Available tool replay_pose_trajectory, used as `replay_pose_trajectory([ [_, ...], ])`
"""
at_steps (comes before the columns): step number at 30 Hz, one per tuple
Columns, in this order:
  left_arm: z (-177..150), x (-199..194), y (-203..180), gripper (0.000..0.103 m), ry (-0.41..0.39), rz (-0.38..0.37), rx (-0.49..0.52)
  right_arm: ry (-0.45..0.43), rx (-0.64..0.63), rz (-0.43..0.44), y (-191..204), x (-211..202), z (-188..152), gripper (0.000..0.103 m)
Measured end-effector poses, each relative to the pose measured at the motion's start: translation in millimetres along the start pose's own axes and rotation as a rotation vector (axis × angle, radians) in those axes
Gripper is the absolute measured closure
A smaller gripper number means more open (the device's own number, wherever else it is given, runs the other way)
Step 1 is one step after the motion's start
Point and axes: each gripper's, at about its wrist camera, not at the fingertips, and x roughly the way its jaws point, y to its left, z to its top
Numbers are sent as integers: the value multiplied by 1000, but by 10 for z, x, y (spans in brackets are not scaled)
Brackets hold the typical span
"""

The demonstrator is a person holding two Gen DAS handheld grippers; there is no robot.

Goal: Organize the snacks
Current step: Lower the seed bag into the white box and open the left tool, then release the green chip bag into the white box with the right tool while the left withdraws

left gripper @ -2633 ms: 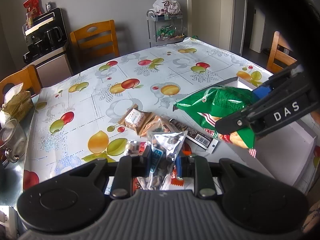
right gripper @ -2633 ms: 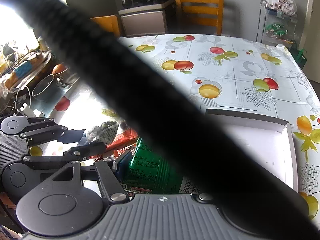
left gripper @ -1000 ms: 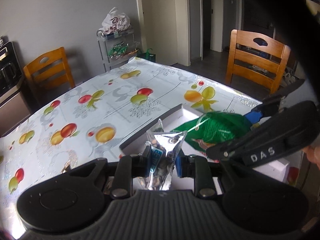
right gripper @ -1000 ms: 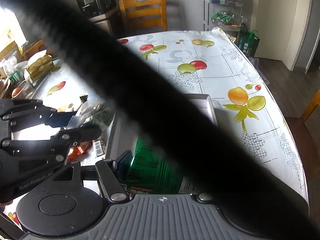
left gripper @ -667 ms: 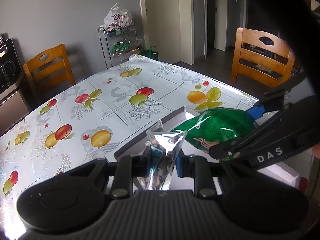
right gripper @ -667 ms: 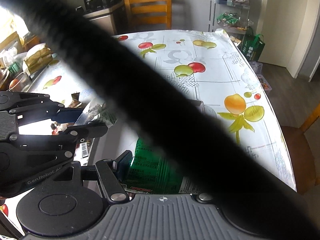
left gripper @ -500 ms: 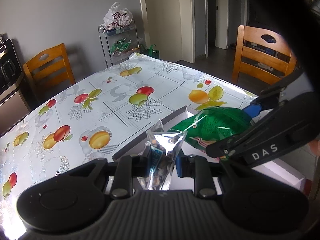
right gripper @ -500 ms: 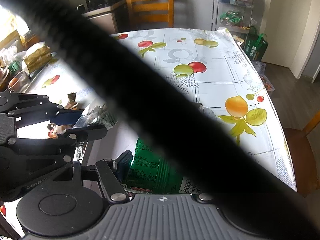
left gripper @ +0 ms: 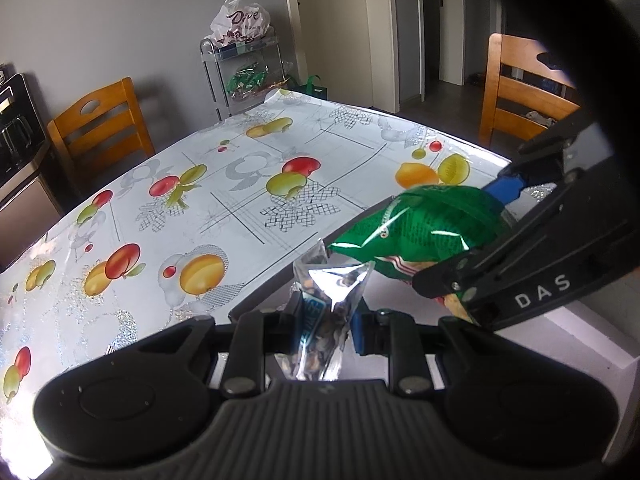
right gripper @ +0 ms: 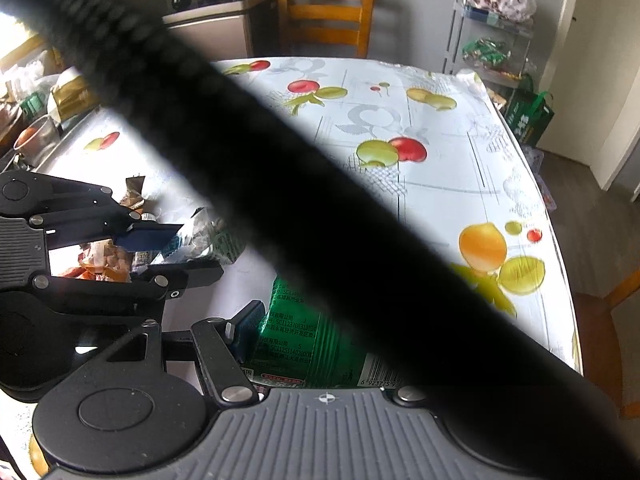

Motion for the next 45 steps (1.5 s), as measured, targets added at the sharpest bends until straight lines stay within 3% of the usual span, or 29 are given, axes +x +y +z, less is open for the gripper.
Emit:
replay_pose_trajectory([
  [10,-64,163,70,83,46,9,4,14,-93,-21,126,152,41,37],
  [26,-90,287,142,75,70,-37,-39,52,-90,-24,94,288,46,36],
  [32,-130,270,164,54,77,-40,-68,51,-66,-28,60,256,52,28],
  [34,-133,240,159,38,59,-54,-69,41,-52,-26,41,223,53,23],
  [39,-105,136,91,31,18,-61,-48,20,-48,-27,47,134,58,22],
  [45,-107,8,52,30,-4,-66,-44,-4,-24,-41,31,14,60,22],
])
